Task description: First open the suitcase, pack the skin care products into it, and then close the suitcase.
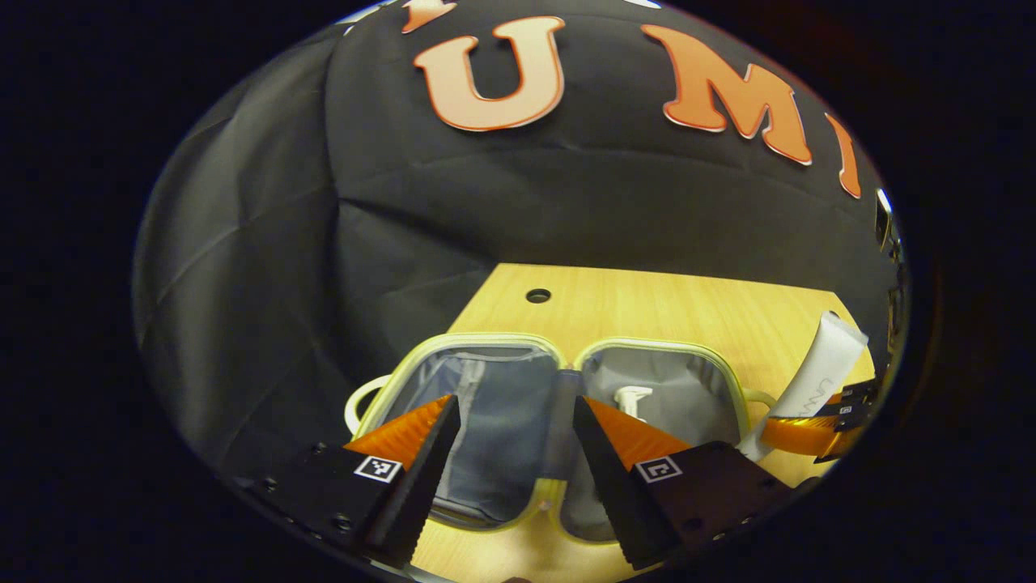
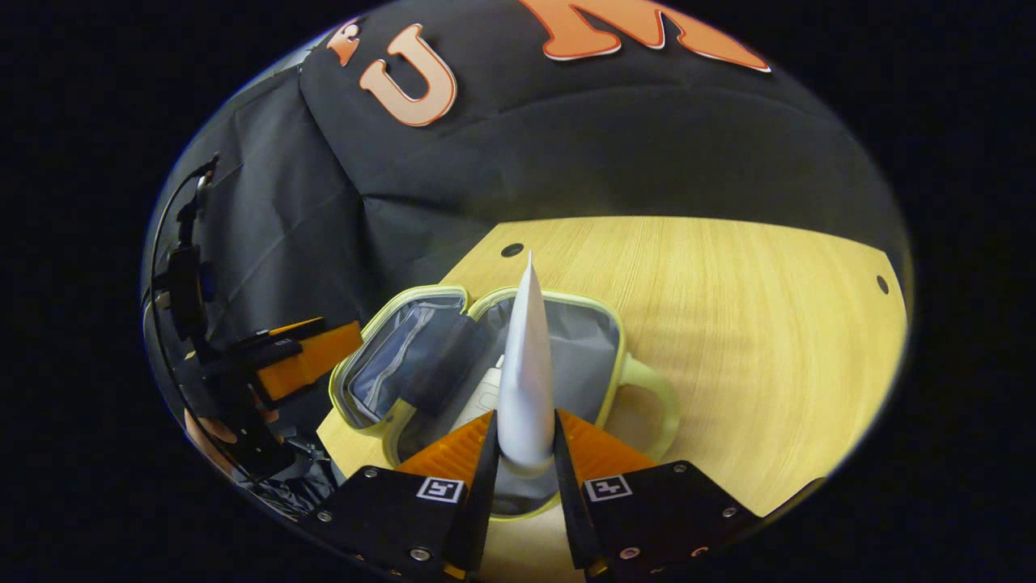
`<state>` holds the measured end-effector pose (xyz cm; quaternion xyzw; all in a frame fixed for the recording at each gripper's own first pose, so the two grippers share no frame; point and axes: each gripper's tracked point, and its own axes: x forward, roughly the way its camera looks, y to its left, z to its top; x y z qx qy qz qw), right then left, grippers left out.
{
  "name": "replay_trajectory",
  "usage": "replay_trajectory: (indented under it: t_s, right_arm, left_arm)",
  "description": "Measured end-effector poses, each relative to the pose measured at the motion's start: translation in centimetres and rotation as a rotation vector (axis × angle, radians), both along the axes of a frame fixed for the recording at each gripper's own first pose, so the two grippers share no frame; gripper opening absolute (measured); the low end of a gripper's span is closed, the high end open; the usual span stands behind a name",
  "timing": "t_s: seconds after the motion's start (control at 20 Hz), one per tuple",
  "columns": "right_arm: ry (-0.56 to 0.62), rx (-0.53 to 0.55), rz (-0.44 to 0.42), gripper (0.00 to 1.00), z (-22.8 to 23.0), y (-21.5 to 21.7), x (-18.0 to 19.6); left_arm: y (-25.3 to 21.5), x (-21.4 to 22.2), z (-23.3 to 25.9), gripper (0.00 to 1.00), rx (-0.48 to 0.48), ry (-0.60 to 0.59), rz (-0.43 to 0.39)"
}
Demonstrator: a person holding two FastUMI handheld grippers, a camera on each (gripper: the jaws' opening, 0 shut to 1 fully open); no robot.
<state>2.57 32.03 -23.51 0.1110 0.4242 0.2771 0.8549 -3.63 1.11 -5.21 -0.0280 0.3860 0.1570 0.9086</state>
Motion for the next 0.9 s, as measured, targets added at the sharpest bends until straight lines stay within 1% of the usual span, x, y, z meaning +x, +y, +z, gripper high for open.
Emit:
replay_trajectory:
  t_s: [0.15,0.25,0.35,0.45,0.6,0.75,0.9]
  right_arm:
    - [0.066,-0.041,0.009,0.41,-2.1,0.9,0.2]
    - [0.098,-0.047,0.023,0.4,-3.0,1.6,-0.1]
    - [0.187,-0.07,0.026,0.4,-4.6,1.8,-1.2]
    - [0.238,-0.096,0.028,0.4,-6.0,2.1,-1.6]
    - [0.269,-0.104,0.024,0.4,-7.0,2.8,-1.5]
    - [0.312,-0.114,0.0,0.4,-7.9,3.1,-1.2]
    - [0.358,-0.121,-0.056,0.4,-8.9,3.3,0.3]
  left_arm:
    - [2.0,-1.8,-0.3,0.89,-0.012,0.011,0.049]
    - [3.1,-2.9,-0.8,0.89,-0.021,0.026,0.077]
    - [3.8,-3.6,-0.9,0.89,-0.022,0.031,0.097]
    - [4.4,-4.1,-1.1,0.89,-0.024,0.034,0.109]
    - [5.1,-4.6,-1.1,0.89,-0.022,0.04,0.117]
    - [5.8,-5.0,-1.3,0.89,-0.009,0.045,0.135]
    - [6.9,-5.5,-1.4,0.89,-0.007,0.046,0.158]
